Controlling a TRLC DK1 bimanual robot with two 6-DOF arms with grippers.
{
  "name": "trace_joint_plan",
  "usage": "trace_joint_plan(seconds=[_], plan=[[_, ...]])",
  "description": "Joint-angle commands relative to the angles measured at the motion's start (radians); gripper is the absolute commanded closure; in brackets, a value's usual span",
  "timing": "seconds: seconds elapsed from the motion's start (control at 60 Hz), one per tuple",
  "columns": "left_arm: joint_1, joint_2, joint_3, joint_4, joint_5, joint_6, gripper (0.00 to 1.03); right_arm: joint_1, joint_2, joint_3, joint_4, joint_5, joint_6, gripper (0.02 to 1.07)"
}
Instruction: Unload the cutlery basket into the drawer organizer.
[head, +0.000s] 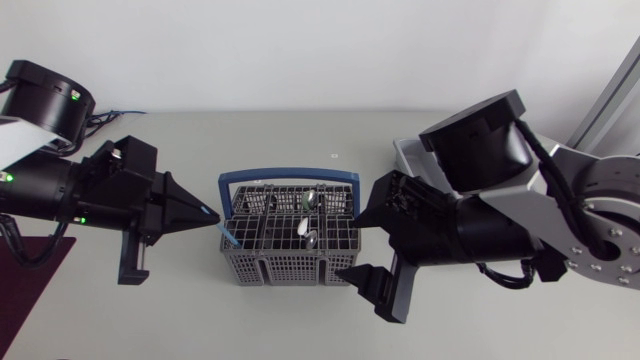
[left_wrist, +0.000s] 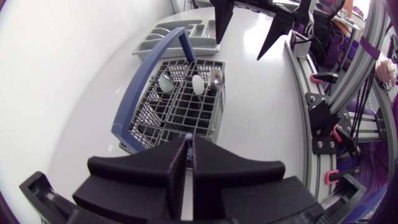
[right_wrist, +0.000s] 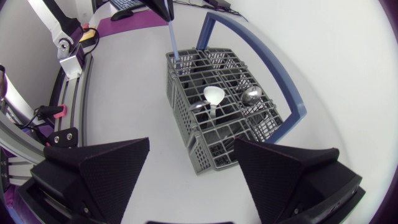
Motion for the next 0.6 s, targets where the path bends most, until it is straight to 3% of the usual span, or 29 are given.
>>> trace_joint_plan(seconds=[0.0,0.583], plan=[[0.013,-0.027,0.056,-0.035,-0.007,-0.005,0.96,0.016,0.015,0.027,0.001,0.011,0.018,0.09],[0.039,-0.132,0.297,-0.257,0.075,-0.025,0.95,0.059,-0.033,0.095,-0.011,0.011,0.021,0.09]])
